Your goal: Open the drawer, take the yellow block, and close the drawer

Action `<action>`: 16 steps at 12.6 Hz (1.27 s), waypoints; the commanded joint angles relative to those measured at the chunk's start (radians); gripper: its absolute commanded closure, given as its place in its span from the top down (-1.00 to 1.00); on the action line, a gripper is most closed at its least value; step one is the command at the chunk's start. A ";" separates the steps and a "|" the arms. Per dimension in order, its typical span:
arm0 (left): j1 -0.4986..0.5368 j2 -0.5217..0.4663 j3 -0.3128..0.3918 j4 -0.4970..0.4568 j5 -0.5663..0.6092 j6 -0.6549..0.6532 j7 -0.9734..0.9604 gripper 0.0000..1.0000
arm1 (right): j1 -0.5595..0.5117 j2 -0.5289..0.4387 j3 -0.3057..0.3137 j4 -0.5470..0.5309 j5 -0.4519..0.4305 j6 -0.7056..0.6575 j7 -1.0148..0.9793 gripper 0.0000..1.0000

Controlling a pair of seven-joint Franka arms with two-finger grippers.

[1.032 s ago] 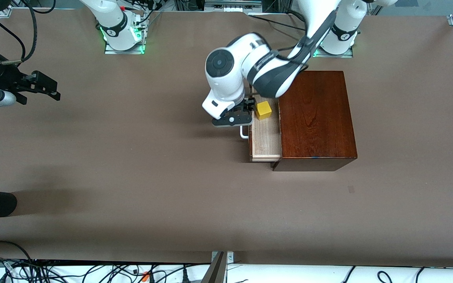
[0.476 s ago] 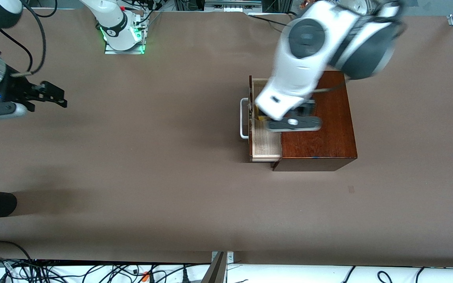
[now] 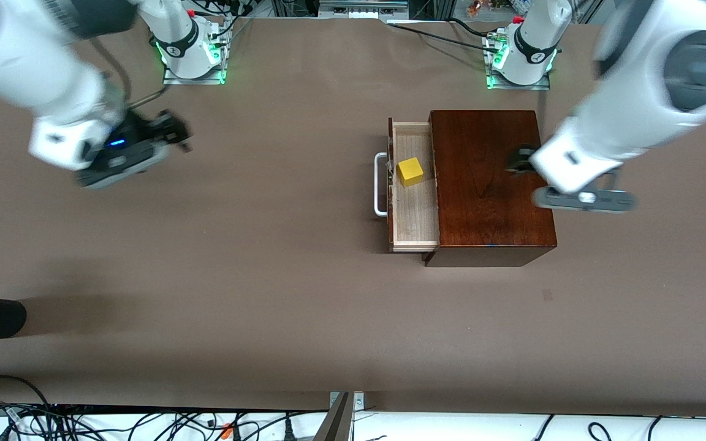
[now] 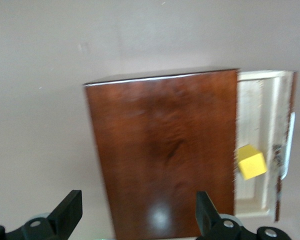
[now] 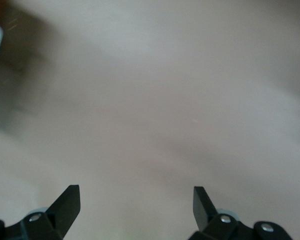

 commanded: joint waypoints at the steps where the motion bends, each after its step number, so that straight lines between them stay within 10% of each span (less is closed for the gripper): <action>1: 0.015 -0.082 0.089 -0.102 -0.033 0.005 0.137 1.00 | 0.205 0.053 -0.012 0.022 0.004 0.020 -0.049 1.00; 7: -0.061 -0.403 0.286 -0.575 -0.059 0.395 0.364 1.00 | 0.514 0.318 -0.012 0.248 -0.048 0.198 -0.055 1.00; 16: 0.018 -0.386 0.211 -0.531 -0.042 0.351 0.144 1.00 | 0.631 0.585 -0.015 0.390 -0.168 0.471 -0.265 1.00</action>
